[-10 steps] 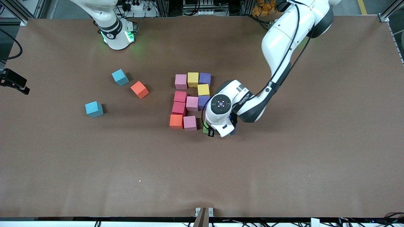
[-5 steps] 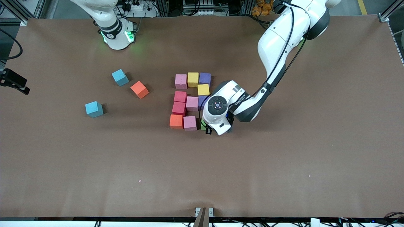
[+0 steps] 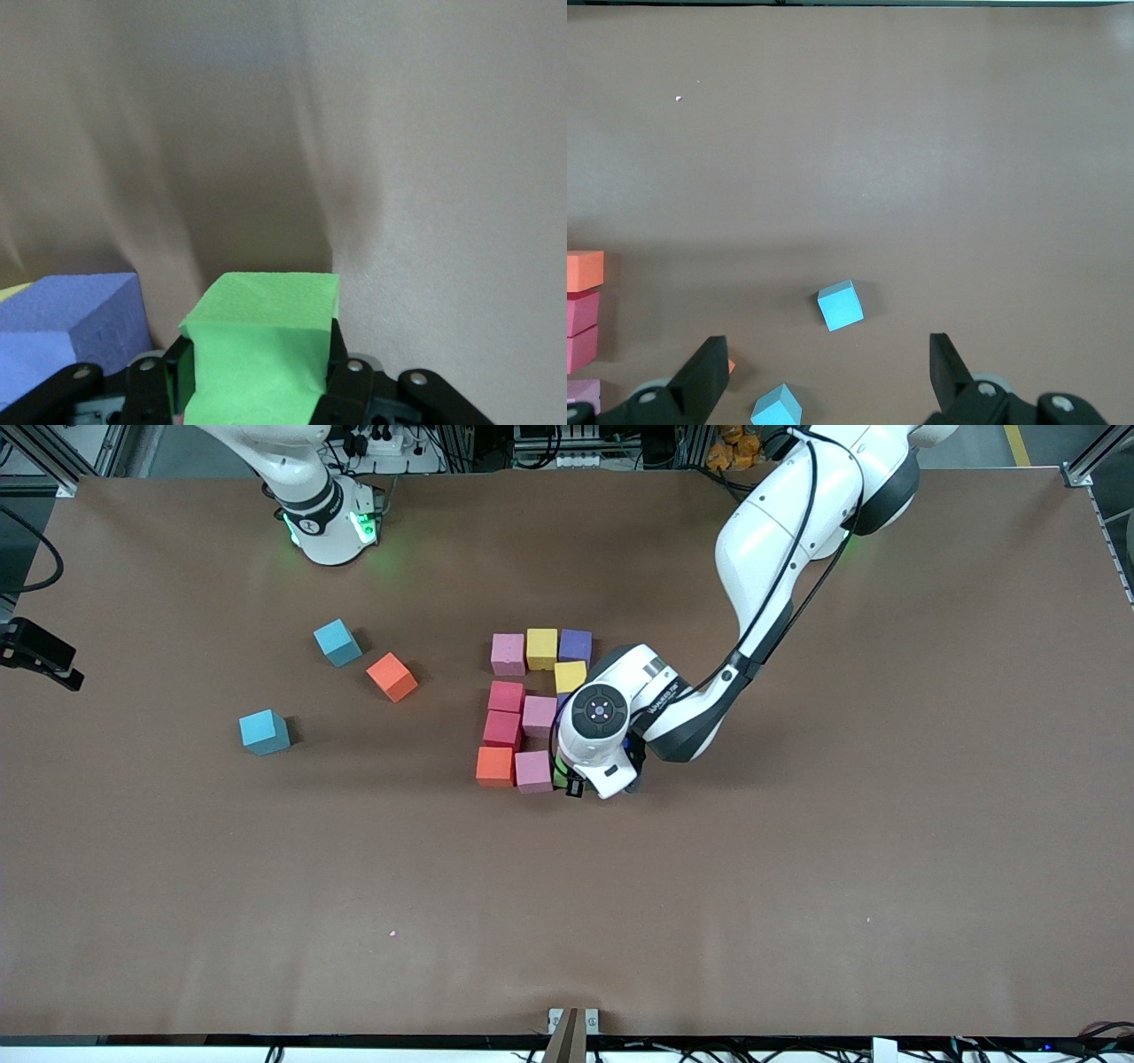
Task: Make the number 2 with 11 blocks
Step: 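Lower the green cube beside the pink cube and open the left gripper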
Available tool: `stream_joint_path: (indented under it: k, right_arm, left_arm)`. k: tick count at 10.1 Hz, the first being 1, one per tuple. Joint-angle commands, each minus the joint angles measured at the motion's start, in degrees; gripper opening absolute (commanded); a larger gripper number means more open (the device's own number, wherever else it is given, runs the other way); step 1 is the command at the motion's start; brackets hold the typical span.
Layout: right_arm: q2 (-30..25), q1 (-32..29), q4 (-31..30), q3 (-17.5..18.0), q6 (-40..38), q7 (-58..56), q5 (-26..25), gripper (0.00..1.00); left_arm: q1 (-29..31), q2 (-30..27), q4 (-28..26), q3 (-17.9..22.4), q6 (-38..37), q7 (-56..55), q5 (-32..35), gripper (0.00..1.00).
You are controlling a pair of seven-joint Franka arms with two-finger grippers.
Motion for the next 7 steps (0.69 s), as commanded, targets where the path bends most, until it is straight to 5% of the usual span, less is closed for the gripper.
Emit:
stream_joint_path:
  k: [1, 7]
  right_arm:
    - [0.0, 0.3, 0.6, -0.1, -0.6, -0.3, -0.6, 1.00]
    - [0.0, 0.3, 0.6, -0.1, -0.6, -0.3, -0.6, 1.00]
  left_arm:
    - [-0.9, 0.9, 1.8, 1.1, 1.9, 0.4, -1.3, 0.00]
    - [-2.6, 1.9, 1.8, 3.1, 3.3, 0.3, -1.4, 0.00]
